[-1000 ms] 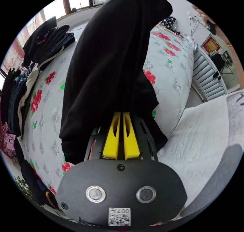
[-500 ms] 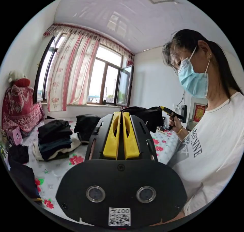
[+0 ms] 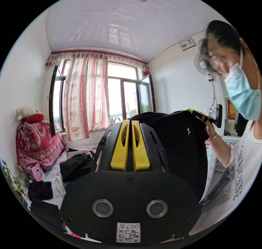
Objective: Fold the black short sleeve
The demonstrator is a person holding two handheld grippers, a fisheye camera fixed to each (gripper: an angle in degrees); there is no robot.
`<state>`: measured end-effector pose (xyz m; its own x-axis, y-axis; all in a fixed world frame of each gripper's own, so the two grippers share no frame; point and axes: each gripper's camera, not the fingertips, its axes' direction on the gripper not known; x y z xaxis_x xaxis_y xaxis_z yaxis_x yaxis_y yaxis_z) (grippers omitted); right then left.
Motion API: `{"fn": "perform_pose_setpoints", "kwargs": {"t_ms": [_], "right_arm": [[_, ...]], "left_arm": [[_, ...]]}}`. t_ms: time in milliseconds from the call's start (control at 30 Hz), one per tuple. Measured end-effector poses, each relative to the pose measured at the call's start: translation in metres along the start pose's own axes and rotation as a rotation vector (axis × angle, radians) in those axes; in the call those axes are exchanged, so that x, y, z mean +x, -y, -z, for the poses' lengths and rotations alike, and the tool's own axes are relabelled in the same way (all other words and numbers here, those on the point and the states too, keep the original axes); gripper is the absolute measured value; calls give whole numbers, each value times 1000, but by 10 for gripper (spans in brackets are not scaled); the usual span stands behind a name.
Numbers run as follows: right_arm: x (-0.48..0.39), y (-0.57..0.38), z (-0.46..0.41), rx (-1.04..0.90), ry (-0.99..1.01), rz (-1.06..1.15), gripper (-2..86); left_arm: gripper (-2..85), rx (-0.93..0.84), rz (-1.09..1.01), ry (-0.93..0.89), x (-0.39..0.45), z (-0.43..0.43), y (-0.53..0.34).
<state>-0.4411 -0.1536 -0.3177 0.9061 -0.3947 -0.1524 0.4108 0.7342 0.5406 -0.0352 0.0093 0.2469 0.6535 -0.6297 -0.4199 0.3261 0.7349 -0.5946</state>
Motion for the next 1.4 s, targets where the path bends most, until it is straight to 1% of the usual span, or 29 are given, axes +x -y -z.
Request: {"fn": "perform_pose_setpoints", "kwargs": {"t_ms": [33,67,100,133,167,200,233,267,333,400,467,500,533,600,667,767,867,933,967,1000,1033,1100,1167,1200,1267,1300,1333,1367,1400], "right_arm": [[10,-3,-25,-38,-4,-11,7],[34,-12,-76,-118,-3,-58,12],[58,-27,-124,-187,-1,-112,17],[69,-37,-147,-228,-17,-138,22],[92,-62,-189,-333,-61,-203,30],[109,-91,-221,-453,-116,-229,38],[116,-108,-233,-509,-153,-245,42],[128,-141,-244,-597,-201,-286,51],[135,-198,-243,-666,-164,-318,61],[130,-283,-225,-778,-124,-376,70],[118,-347,-206,-891,-76,-443,75],[108,-383,-192,-966,-50,-506,77],[103,-399,-185,-995,-30,-537,78],[78,-438,-164,-1098,38,-609,82],[62,-447,-156,-1131,88,-623,84],[37,-441,-164,-1151,194,-564,87],[12,-439,-187,-1191,301,-474,92],[-3,-441,-200,-1232,348,-410,97],[-13,-444,-206,-1262,354,-359,98],[-24,-451,-211,-1303,359,-307,98],[-29,-456,-214,-1338,360,-282,95],[-45,-456,-207,-1324,243,-133,77],[-48,-452,-203,-1313,214,-67,53],[-42,-448,-202,-1322,210,-87,35],[-23,-443,-201,-1355,222,-162,14],[-3,-435,-195,-1336,248,-242,7],[8,-428,-189,-1310,252,-285,5],[32,-412,-174,-1244,243,-362,2],[58,-396,-157,-1185,235,-436,1]], "left_arm": [[4,-100,65,-4,-22,-49,1],[22,-209,128,17,-43,-101,-2],[37,-257,163,28,-53,-124,-7],[60,-343,219,77,-71,-163,-19],[68,-387,250,114,-80,-179,-28],[79,-473,307,188,-95,-201,-46],[83,-523,351,239,-106,-210,-67],[84,-543,373,237,-110,-211,-91],[85,-586,385,233,-111,-205,-133],[86,-684,413,246,-105,-195,-186],[89,-860,460,224,-88,-174,-256],[89,-905,469,220,-82,-167,-271],[90,-987,488,220,-69,-152,-296],[91,-1067,511,244,-53,-127,-319],[90,-1090,551,296,-46,-97,-325],[89,-1085,563,365,-57,-81,-317],[100,-1100,549,412,-81,-85,-308],[114,-1126,542,398,-92,-93,-307],[120,-1142,541,391,-95,-97,-308],[129,-1199,542,372,-98,-106,-314],[132,-1214,499,388,-95,-110,-311],[122,-1226,413,402,-87,-116,-303],[93,-1224,391,408,-81,-118,-297],[66,-1227,356,408,-75,-121,-292],[5,-1292,208,405,-60,-134,-282],[2,-1307,213,383,-61,-135,-278],[-3,-1270,334,268,-72,-128,-267],[-6,-1154,500,175,-87,-110,-254],[-7,-1095,575,140,-96,-99,-248]]}}
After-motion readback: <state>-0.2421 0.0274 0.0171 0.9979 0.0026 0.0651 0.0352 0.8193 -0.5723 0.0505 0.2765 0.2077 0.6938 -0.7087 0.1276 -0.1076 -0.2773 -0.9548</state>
